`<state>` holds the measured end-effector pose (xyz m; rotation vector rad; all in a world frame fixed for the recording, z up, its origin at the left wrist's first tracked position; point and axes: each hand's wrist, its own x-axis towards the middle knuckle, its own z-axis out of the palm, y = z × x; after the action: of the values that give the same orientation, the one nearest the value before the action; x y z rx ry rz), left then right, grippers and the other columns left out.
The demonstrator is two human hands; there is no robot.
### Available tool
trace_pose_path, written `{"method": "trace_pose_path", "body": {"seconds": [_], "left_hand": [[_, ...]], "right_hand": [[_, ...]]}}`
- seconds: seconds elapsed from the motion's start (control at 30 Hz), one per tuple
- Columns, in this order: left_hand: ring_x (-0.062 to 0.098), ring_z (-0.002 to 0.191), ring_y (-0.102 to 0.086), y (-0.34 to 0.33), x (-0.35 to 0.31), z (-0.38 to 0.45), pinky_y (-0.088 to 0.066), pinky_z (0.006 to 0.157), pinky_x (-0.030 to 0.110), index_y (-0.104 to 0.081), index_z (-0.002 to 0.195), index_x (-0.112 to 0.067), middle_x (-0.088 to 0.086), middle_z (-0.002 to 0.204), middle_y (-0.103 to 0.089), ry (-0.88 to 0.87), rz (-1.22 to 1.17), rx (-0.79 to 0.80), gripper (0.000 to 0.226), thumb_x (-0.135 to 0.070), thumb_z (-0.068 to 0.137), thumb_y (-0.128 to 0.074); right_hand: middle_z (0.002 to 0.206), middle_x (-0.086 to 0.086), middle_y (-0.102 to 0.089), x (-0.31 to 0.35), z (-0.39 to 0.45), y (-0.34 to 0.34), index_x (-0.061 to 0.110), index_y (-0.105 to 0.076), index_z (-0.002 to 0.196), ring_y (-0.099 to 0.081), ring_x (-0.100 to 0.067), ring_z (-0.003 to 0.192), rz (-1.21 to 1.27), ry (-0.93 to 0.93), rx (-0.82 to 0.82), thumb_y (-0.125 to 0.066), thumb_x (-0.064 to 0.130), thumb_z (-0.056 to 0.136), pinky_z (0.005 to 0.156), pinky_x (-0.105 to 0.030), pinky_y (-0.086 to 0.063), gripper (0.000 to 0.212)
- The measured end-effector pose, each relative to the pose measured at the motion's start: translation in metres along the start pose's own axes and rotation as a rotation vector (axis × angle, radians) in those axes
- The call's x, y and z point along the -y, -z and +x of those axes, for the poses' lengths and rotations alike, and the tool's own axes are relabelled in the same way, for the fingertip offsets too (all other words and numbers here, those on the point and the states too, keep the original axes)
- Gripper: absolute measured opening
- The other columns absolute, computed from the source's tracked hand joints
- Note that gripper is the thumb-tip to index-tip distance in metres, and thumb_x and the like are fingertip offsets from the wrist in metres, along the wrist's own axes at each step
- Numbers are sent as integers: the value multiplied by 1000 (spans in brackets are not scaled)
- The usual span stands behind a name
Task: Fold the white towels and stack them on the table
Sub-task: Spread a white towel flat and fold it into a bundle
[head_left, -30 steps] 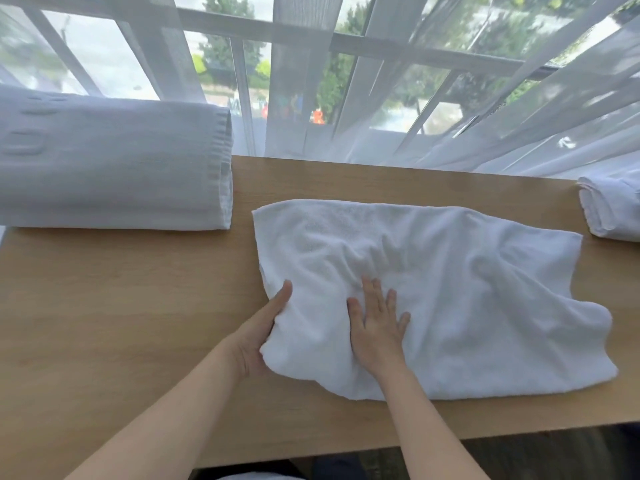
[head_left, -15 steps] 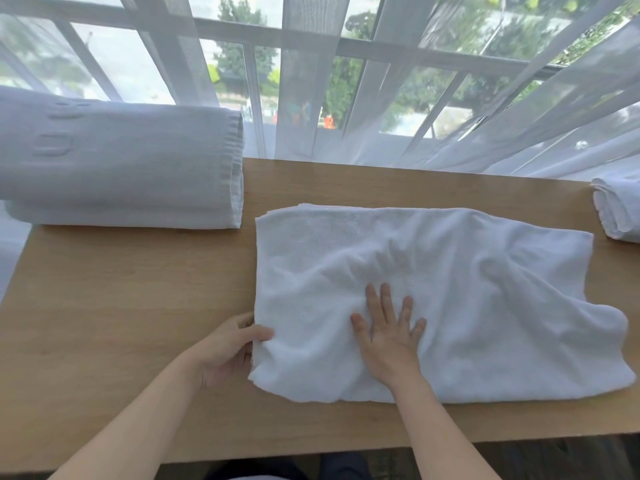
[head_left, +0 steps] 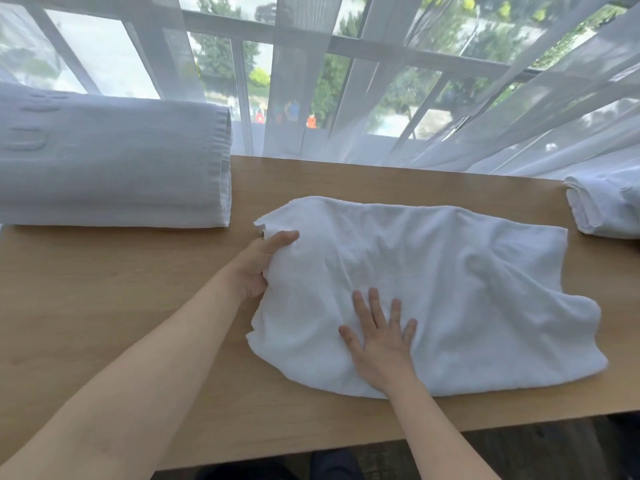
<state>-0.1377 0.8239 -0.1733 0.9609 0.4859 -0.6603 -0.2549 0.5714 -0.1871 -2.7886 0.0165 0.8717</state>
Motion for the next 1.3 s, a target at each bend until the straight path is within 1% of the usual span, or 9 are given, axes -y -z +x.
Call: {"method": "trace_pose_path", "body": {"seconds": [0.13, 0.23, 0.4, 0.5, 0.67, 0.8, 0.97, 1.13, 1.3], "left_hand": [[23, 110, -70, 21, 5, 6, -60, 83, 43, -58, 135, -28, 1, 127, -69, -358, 130, -222, 61, -14, 80, -80], [16, 116, -63, 41, 16, 0, -56, 91, 40, -42, 146, -29, -7, 133, -62, -282, 300, -385, 68, -25, 88, -76], [12, 104, -71, 55, 37, -39, -56, 92, 37, -60, 130, -25, -10, 118, -73, 82, 635, -130, 85, -81, 67, -72], [2, 101, -71, 48, 56, -66, -55, 81, 20, -63, 125, -33, -19, 113, -74, 168, 656, 17, 75, -75, 65, -78], [15, 107, -72, 50, 78, -91, -55, 94, 36, -64, 127, -30, -7, 117, -74, 296, 507, 62, 62, -59, 74, -81], [12, 108, -71, 50, 82, -105, -56, 88, 28, -62, 130, -29, -9, 120, -73, 238, 450, 28, 65, -60, 76, -80], [8, 107, -70, 43, 94, -117, -59, 81, 27, -31, 132, -50, -15, 120, -70, 3, 446, -122, 94, -52, 61, -93], [1, 99, -68, 48, 112, -130, -50, 73, 8, -49, 113, -44, -16, 114, -71, -120, 538, -178, 59, -48, 69, -88], [5, 98, -70, 57, 123, -133, -54, 78, 21, -65, 103, -50, -16, 110, -73, -103, 632, -144, 39, -54, 70, -86]], "right_hand": [[154, 22, 40, 2, 1, -1, 54, 35, 141, 39, -25, 143, 25, -7, -5, 4, 78, 85, 115, -58, 23, 69], [153, 19, 42, 4, 4, -2, 51, 35, 143, 42, -27, 141, -16, -31, 21, 0, 75, 89, 114, -60, 23, 68], [153, 15, 44, 16, 11, -4, 51, 34, 144, 40, -31, 142, 7, -86, 31, -1, 77, 90, 111, -67, 22, 70], [152, 12, 47, 30, 13, -9, 53, 37, 140, 42, -33, 140, 18, -84, 18, 1, 80, 87, 107, -70, 22, 70], [146, 15, 53, 46, 16, -21, 54, 39, 138, 50, -29, 135, -22, -15, 12, 6, 78, 86, 102, -71, 26, 66], [145, 16, 54, 44, 20, -22, 55, 39, 138, 49, -30, 135, -35, -23, 22, 1, 79, 88, 100, -71, 27, 67], [145, 15, 55, 46, 20, -22, 54, 39, 138, 51, -30, 134, -50, -27, 27, -3, 77, 90, 99, -73, 27, 68], [143, 13, 56, 46, 21, -20, 52, 42, 136, 51, -32, 133, -55, -32, 54, -2, 77, 90, 99, -75, 25, 68], [142, 13, 58, 48, 21, -19, 52, 44, 135, 51, -32, 134, -50, -37, 72, 0, 77, 89, 100, -75, 23, 68]]}}
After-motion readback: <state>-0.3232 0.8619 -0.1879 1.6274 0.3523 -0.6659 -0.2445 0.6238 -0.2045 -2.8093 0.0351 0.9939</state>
